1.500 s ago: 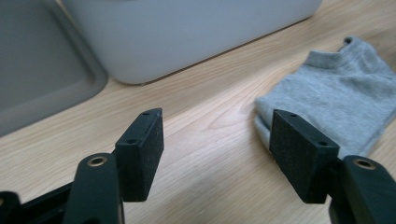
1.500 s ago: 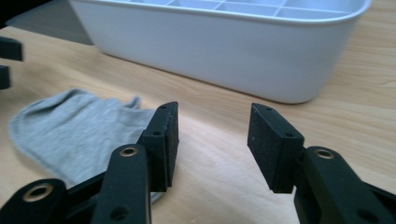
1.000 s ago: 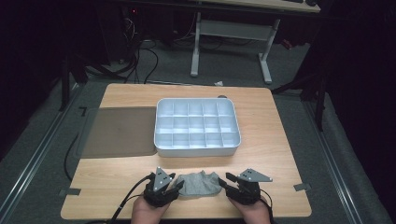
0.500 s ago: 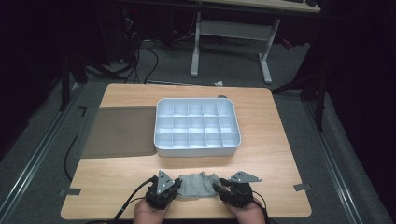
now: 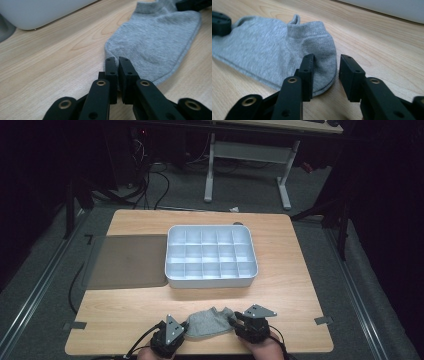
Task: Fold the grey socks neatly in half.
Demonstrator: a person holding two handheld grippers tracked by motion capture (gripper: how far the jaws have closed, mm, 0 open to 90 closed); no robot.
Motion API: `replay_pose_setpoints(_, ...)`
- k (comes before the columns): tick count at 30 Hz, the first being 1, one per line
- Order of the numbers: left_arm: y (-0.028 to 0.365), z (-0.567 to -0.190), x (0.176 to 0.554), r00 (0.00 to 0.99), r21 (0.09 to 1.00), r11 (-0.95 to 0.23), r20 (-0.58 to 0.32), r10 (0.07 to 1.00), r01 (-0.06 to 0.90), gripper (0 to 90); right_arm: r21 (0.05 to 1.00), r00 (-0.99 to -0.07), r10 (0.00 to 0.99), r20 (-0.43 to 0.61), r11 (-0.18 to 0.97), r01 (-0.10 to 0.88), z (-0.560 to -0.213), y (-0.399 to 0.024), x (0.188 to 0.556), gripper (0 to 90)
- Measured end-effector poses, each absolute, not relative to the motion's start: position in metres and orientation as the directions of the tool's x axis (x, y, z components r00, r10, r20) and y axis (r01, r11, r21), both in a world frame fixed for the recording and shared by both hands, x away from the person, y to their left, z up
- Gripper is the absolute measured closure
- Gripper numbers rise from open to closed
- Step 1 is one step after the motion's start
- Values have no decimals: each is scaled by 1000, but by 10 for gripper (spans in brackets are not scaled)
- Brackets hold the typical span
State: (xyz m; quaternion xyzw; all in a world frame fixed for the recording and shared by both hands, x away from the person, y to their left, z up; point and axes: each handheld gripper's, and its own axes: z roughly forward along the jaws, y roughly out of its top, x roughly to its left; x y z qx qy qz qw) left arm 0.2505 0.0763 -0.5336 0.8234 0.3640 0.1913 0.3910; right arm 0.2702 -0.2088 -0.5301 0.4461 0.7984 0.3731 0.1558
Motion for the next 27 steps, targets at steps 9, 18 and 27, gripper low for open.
replay_pose_setpoints(9,87,-535,257,631,787,-350,-64,773,508,858,736,-612,787,78,368,568,-530,-206,269,707)
replay_pose_setpoints(18,93,-535,266,619,774,-298,-149,771,558,858,737,-642,759,103,375,562,-531,-206,270,849)
replay_pose_setpoints(27,75,-533,277,679,779,-448,39,733,438,861,754,-600,796,84,343,561,-529,-210,271,863)
